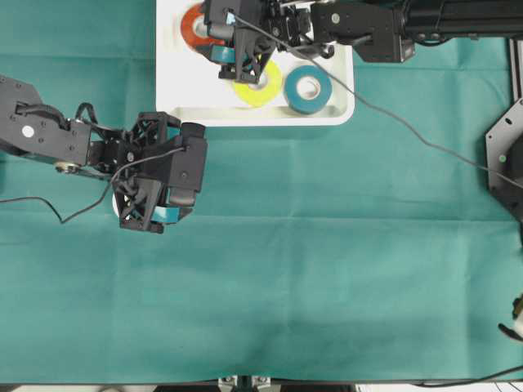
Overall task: Put the tape alternately from left to right into the white case.
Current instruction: 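Set the red roll in the tray's top-left corner, release, withdraw right gripper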
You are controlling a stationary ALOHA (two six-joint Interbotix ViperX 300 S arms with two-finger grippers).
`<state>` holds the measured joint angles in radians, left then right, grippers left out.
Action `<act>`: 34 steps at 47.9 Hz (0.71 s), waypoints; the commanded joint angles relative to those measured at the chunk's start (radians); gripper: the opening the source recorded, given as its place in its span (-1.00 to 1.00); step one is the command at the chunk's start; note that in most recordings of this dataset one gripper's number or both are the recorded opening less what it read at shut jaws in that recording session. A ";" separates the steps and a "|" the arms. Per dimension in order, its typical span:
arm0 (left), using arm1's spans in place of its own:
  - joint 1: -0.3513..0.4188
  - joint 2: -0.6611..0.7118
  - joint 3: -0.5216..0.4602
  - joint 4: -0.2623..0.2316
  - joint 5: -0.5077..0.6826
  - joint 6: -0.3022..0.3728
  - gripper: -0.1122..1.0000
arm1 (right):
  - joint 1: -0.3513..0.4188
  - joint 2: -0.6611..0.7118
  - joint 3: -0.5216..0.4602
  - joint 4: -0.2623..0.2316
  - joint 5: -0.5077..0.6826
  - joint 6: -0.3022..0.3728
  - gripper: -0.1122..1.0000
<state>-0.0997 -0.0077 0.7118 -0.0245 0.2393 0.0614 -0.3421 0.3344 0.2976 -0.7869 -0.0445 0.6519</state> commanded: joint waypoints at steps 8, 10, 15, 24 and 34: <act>-0.005 -0.026 -0.011 -0.002 -0.005 -0.002 -0.01 | 0.025 -0.069 0.017 -0.002 -0.003 0.003 0.57; -0.005 -0.026 -0.009 -0.002 -0.005 -0.002 -0.02 | 0.032 -0.078 0.026 -0.002 -0.003 0.003 0.57; -0.008 -0.026 -0.008 -0.002 -0.003 -0.002 -0.01 | 0.064 -0.107 0.057 -0.002 -0.003 0.005 0.57; -0.020 -0.026 -0.008 -0.002 0.003 -0.002 -0.02 | 0.127 -0.160 0.120 -0.002 -0.003 0.005 0.57; -0.031 -0.026 -0.006 -0.002 0.003 -0.003 -0.01 | 0.199 -0.210 0.183 -0.002 -0.003 0.006 0.57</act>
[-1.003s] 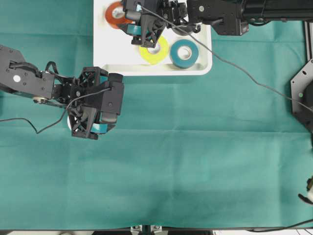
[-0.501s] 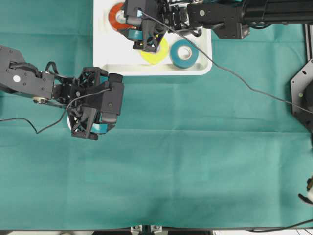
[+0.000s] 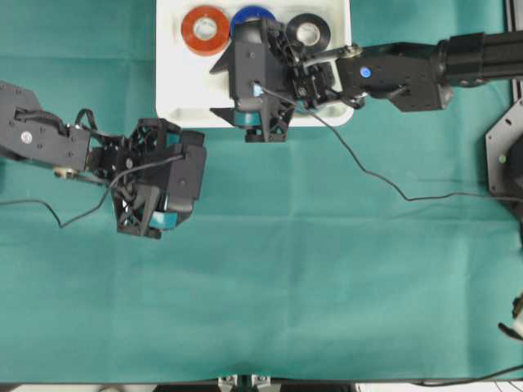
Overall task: Put the tape alternately from left to right into the white case.
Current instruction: 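Set the red roll in the tray's top-left corner, release, withdraw right gripper, then lower the left gripper onto the white tape roll and grasp it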
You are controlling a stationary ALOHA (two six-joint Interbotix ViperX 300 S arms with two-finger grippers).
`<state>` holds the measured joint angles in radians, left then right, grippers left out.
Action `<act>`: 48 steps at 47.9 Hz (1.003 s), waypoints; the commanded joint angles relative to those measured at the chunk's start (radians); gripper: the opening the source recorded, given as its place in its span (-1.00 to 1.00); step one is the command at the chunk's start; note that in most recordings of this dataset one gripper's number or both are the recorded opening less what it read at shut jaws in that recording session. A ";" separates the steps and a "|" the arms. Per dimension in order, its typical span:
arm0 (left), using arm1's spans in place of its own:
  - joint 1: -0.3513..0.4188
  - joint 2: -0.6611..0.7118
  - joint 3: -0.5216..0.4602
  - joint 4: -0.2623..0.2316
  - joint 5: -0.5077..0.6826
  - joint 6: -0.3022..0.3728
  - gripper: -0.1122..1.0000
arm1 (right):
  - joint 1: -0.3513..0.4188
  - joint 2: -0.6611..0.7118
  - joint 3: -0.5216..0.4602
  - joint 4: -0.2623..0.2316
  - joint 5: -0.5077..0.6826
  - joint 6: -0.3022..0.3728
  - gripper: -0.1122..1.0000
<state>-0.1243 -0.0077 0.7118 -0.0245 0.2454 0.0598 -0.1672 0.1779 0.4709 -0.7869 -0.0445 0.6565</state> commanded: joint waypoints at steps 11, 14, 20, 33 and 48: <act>-0.008 -0.026 -0.009 -0.002 -0.003 -0.002 -0.02 | 0.098 -0.084 0.057 -0.002 -0.002 0.003 0.57; -0.008 -0.026 -0.011 -0.002 -0.003 -0.002 -0.02 | 0.118 -0.091 0.067 -0.002 0.005 0.003 0.57; -0.008 -0.026 -0.009 -0.003 -0.003 -0.002 -0.02 | 0.160 -0.103 0.087 -0.002 0.034 0.006 0.57; -0.008 -0.026 -0.011 -0.002 -0.003 -0.002 -0.02 | 0.235 -0.121 0.117 0.005 0.103 0.014 0.57; -0.008 -0.026 -0.012 -0.002 -0.003 -0.002 -0.02 | 0.282 -0.123 0.137 0.006 0.140 0.040 0.57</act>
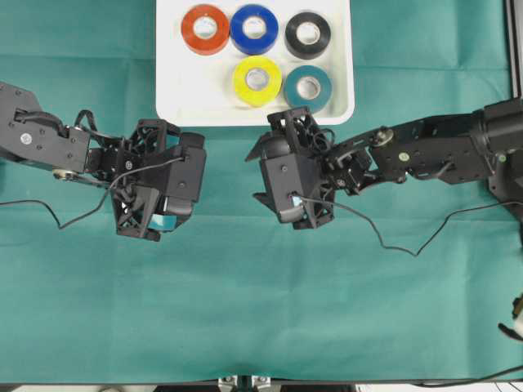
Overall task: Put the tape alternately from left to right into the white case.
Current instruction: 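Lower the left gripper onto the white tape roll and grasp it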
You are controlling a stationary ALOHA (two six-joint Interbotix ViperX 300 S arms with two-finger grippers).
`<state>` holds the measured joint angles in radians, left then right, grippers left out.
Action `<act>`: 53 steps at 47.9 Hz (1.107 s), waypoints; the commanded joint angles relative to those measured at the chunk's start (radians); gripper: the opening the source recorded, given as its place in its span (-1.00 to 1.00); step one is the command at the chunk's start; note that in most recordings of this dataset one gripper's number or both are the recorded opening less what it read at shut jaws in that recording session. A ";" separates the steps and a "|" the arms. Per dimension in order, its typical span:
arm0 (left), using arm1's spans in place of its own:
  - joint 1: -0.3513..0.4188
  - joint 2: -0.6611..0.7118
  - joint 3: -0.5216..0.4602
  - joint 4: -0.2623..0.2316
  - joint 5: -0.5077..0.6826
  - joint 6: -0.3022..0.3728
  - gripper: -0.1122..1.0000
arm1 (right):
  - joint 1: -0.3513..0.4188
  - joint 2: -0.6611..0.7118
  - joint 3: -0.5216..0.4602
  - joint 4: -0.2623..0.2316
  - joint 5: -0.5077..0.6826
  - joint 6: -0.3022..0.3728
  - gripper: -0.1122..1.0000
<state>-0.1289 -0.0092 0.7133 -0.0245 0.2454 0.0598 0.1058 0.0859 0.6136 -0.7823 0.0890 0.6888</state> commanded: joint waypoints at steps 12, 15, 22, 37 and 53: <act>-0.003 -0.025 -0.015 -0.002 -0.003 -0.002 -0.02 | 0.028 -0.031 0.014 0.003 0.038 0.046 0.57; -0.003 -0.025 -0.015 -0.003 -0.003 -0.002 -0.01 | 0.031 -0.031 0.018 0.002 0.046 0.046 0.57; -0.003 -0.025 -0.015 -0.002 -0.003 -0.002 -0.02 | 0.034 -0.031 0.026 0.003 0.054 0.046 0.57; -0.005 -0.025 -0.023 -0.003 0.000 -0.008 -0.02 | 0.035 -0.031 0.028 0.003 0.054 0.046 0.57; -0.006 -0.097 0.015 -0.003 0.069 -0.069 -0.01 | 0.034 -0.031 0.028 0.003 0.054 0.046 0.57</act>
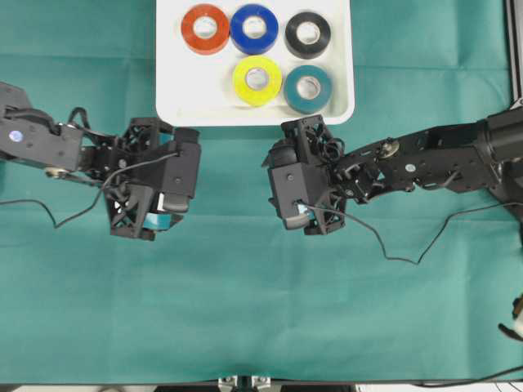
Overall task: Put the tape alternately from left to right into the white case.
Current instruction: 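Lower the left gripper onto the white tape roll and grasp it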
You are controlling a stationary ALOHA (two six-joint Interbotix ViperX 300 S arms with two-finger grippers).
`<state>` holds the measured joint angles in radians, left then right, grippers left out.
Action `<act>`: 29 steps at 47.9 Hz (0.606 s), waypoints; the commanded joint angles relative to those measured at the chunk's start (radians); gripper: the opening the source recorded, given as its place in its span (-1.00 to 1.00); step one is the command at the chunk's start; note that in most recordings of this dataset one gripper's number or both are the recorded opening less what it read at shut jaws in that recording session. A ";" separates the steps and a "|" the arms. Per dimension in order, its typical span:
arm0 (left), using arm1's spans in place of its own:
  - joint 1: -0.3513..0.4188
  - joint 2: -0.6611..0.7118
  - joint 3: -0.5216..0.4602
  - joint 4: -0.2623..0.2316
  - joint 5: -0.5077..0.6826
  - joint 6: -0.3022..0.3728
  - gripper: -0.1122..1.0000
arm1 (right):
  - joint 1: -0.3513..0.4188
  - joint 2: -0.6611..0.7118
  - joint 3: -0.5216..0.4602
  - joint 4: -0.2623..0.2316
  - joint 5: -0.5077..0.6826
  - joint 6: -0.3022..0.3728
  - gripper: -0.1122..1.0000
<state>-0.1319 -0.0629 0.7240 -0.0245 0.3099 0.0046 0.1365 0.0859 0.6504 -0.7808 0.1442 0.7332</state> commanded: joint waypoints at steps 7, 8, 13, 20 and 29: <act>-0.003 -0.081 0.058 -0.003 0.009 -0.054 -0.02 | 0.003 -0.031 -0.009 0.002 -0.002 0.002 0.57; -0.003 -0.086 0.066 -0.003 0.009 -0.058 -0.01 | 0.003 -0.031 -0.009 0.002 -0.002 0.000 0.57; -0.003 -0.112 0.115 -0.003 0.015 -0.109 -0.02 | 0.003 -0.031 -0.009 0.000 -0.002 0.000 0.57; -0.003 -0.143 0.170 -0.003 0.023 -0.189 -0.02 | 0.003 -0.031 -0.011 0.002 -0.002 0.000 0.57; -0.003 -0.152 0.207 -0.002 0.014 -0.230 -0.01 | 0.003 -0.031 -0.012 0.002 -0.002 0.000 0.57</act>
<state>-0.1319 -0.1994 0.9327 -0.0245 0.3329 -0.2240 0.1365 0.0859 0.6519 -0.7808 0.1457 0.7332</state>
